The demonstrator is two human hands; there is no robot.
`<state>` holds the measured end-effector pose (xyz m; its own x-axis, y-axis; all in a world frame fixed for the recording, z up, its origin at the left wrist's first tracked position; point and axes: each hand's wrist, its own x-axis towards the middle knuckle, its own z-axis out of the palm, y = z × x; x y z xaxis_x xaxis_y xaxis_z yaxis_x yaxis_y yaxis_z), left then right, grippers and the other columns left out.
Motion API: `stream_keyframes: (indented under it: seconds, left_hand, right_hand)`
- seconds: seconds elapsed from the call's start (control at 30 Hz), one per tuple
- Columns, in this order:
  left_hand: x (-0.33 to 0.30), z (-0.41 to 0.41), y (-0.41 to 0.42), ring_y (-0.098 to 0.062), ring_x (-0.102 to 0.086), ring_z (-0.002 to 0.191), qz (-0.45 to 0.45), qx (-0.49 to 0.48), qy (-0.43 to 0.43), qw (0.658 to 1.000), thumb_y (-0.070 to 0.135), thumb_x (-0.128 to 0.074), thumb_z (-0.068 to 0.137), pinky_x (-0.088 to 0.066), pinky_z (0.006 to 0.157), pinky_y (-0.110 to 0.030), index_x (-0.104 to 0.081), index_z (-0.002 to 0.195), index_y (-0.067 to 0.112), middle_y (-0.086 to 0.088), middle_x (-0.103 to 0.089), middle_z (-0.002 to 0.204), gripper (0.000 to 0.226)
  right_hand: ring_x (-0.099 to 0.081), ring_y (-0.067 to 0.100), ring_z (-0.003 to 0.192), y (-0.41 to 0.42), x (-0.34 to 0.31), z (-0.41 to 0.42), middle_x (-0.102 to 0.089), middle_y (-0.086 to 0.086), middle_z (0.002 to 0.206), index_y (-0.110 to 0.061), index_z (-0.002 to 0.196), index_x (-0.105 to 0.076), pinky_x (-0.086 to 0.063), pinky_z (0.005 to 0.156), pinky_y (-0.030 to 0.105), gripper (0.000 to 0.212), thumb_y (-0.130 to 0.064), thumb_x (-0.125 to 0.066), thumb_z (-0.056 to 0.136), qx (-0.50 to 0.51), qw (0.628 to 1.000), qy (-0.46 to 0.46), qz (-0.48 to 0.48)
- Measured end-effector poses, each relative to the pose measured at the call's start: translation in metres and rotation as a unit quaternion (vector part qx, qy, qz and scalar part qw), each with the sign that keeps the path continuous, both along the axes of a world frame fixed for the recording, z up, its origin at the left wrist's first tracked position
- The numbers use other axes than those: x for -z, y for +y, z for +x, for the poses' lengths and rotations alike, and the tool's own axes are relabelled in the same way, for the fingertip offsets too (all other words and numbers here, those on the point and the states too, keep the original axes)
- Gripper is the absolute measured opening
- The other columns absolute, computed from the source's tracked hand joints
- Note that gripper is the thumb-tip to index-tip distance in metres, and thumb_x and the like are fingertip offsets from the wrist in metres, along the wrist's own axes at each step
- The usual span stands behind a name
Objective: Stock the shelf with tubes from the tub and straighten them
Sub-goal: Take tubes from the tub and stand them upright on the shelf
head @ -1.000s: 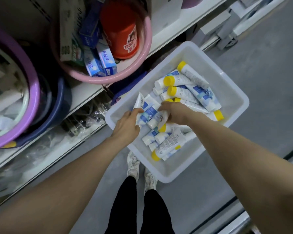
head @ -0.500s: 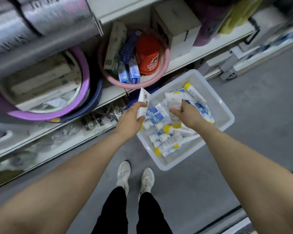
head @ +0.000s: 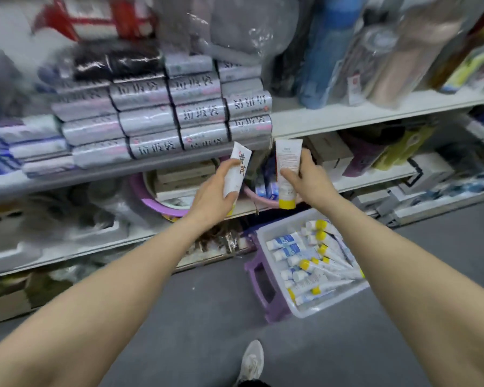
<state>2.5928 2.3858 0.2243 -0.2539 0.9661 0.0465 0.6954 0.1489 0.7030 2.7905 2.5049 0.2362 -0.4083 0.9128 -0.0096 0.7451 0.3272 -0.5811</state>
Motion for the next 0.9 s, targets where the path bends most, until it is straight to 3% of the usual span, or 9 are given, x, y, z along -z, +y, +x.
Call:
stream_keyframes:
  seconds: [0.1,0.2,0.33,0.43,0.53,0.67,0.73,0.9]
  left_hand:
    - [-0.029,-0.047,-0.041,-0.034,-0.056,0.106,0.033,-0.022,0.001,0.999,0.017,-0.055,0.082,-0.047,0.084,-0.039,-0.026,0.137,0.045,-0.008,-0.054,0.13,0.068]
    - [-0.056,-0.096,-0.086,-0.031,-0.054,0.103,0.05,-0.038,-0.015,0.998,0.018,-0.051,0.083,-0.049,0.083,-0.043,-0.021,0.136,0.048,-0.008,-0.048,0.132,0.069]
    - [-0.086,-0.16,-0.148,-0.024,-0.058,0.072,0.069,-0.075,-0.022,0.995,0.012,-0.047,0.088,-0.047,0.064,-0.034,-0.009,0.141,0.039,-0.013,-0.052,0.124,0.07]
    - [-0.109,-0.204,-0.194,-0.022,-0.058,0.068,0.079,-0.114,-0.006,0.99,0.016,-0.048,0.093,-0.048,0.065,-0.034,-0.01,0.142,0.033,-0.012,-0.051,0.125,0.064]
    - [-0.136,-0.242,-0.24,-0.028,-0.06,0.081,0.113,-0.158,0.017,0.981,0.021,-0.056,0.09,-0.05,0.075,-0.04,-0.02,0.135,0.036,-0.009,-0.053,0.12,0.059]
    - [-0.176,-0.283,-0.295,-0.028,-0.062,0.083,0.184,-0.182,0.025,0.966,0.021,-0.063,0.087,-0.052,0.069,-0.041,-0.028,0.122,0.037,-0.002,-0.052,0.115,0.052]
    - [-0.197,-0.299,-0.316,-0.029,-0.062,0.083,0.207,-0.19,0.026,0.959,0.024,-0.062,0.089,-0.053,0.064,-0.04,-0.029,0.12,0.038,-0.001,-0.051,0.116,0.048]
    - [-0.251,-0.331,-0.351,-0.026,-0.063,0.074,0.263,-0.233,0.017,0.936,0.026,-0.051,0.096,-0.052,0.056,-0.033,-0.029,0.126,0.032,-0.005,-0.058,0.102,0.037]
  right_hand:
    - [-0.059,0.043,0.103,-0.033,-0.035,-0.052,-0.063,0.019,0.119,-0.012,0.134,-0.033,-0.041,0.075,0.039,0.051,-0.036,-0.053,0.094,-0.032,0.998,0.025,0.05]
    - [-0.061,0.042,0.098,-0.072,-0.064,-0.108,-0.065,0.016,0.113,-0.015,0.136,-0.029,-0.044,0.074,0.038,0.052,-0.038,-0.051,0.095,-0.083,0.991,0.047,0.094]
    - [-0.064,0.037,0.095,-0.129,-0.104,-0.183,-0.067,0.014,0.114,-0.024,0.15,-0.007,-0.051,0.079,0.047,0.071,-0.039,-0.05,0.095,-0.15,0.976,0.076,0.142]
    - [-0.065,0.031,0.079,-0.169,-0.137,-0.234,-0.07,0.011,0.103,-0.029,0.152,0.005,-0.051,0.069,0.04,0.082,-0.033,-0.054,0.095,-0.183,0.958,0.099,0.198]
    - [-0.059,0.021,0.073,-0.203,-0.168,-0.279,-0.064,0.0,0.09,-0.035,0.149,-0.013,-0.045,0.066,0.034,0.071,-0.028,-0.056,0.093,-0.23,0.937,0.118,0.235]
    - [-0.057,0.014,0.089,-0.236,-0.205,-0.332,-0.063,-0.004,0.108,-0.031,0.119,-0.053,-0.047,0.087,0.039,0.025,-0.03,-0.054,0.095,-0.294,0.905,0.143,0.273]
    - [-0.059,0.016,0.095,-0.248,-0.223,-0.357,-0.064,-0.002,0.109,-0.031,0.111,-0.057,-0.047,0.09,0.042,0.016,-0.032,-0.053,0.095,-0.311,0.893,0.148,0.291]
    - [-0.057,0.016,0.1,-0.277,-0.277,-0.407,-0.063,-0.003,0.113,-0.032,0.113,-0.057,-0.044,0.092,0.039,0.019,-0.034,-0.051,0.096,-0.328,0.869,0.176,0.325]
